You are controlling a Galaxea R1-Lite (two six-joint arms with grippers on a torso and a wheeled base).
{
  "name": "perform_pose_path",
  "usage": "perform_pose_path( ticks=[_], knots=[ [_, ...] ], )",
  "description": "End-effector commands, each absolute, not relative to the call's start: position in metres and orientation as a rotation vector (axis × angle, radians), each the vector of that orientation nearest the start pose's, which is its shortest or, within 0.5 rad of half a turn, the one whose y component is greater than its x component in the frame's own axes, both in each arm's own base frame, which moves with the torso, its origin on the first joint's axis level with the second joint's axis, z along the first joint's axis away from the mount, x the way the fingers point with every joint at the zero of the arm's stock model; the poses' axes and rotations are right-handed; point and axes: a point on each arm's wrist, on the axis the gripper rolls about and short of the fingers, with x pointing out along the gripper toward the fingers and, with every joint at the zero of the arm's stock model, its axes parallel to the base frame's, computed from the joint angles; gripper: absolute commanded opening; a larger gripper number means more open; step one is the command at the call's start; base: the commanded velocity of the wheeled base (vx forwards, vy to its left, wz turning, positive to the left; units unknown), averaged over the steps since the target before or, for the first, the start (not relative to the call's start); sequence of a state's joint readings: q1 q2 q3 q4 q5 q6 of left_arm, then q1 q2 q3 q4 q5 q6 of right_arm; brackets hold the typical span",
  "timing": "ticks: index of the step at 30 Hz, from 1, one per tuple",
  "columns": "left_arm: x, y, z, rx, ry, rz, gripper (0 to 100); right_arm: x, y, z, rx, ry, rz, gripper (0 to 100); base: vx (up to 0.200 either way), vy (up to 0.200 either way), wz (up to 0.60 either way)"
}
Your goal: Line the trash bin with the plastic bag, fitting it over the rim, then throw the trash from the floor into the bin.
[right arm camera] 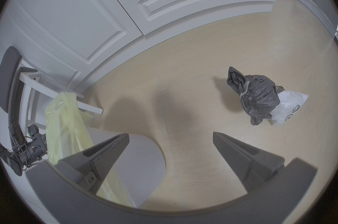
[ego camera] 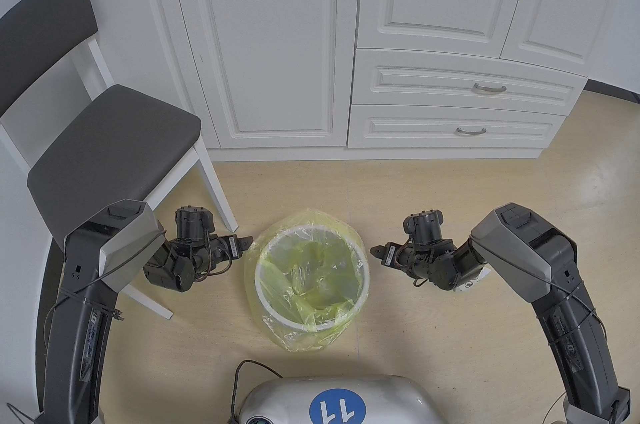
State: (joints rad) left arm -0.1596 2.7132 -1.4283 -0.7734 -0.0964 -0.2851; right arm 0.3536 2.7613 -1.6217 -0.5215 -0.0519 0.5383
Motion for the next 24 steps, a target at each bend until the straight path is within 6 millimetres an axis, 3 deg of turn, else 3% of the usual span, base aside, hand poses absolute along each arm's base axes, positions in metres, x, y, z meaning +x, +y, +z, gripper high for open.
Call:
perform_pose_path(
  ticks=[1, 6, 15, 24],
  knots=[
    [0.478, -0.078, -0.068, -0.263, 0.535, -0.177, 100, 0.473, 0.174, -0.076, 0.393, 0.668, 0.122, 100, 0.0, 0.0, 0.0],
    [0.476, -0.083, -0.062, -0.261, 0.521, -0.19, 100, 0.473, 0.174, -0.076, 0.393, 0.672, 0.128, 100, 0.0, 0.0, 0.0],
    [0.466, -0.086, -0.073, -0.165, 0.664, -0.189, 100, 0.473, 0.174, -0.075, 0.393, 0.67, 0.129, 100, 0.0, 0.0, 0.0],
    [0.473, -0.085, -0.08, -0.141, 0.718, -0.122, 100, 0.474, 0.174, -0.075, 0.393, 0.674, 0.129, 100, 0.0, 0.0, 0.0]
  ],
)
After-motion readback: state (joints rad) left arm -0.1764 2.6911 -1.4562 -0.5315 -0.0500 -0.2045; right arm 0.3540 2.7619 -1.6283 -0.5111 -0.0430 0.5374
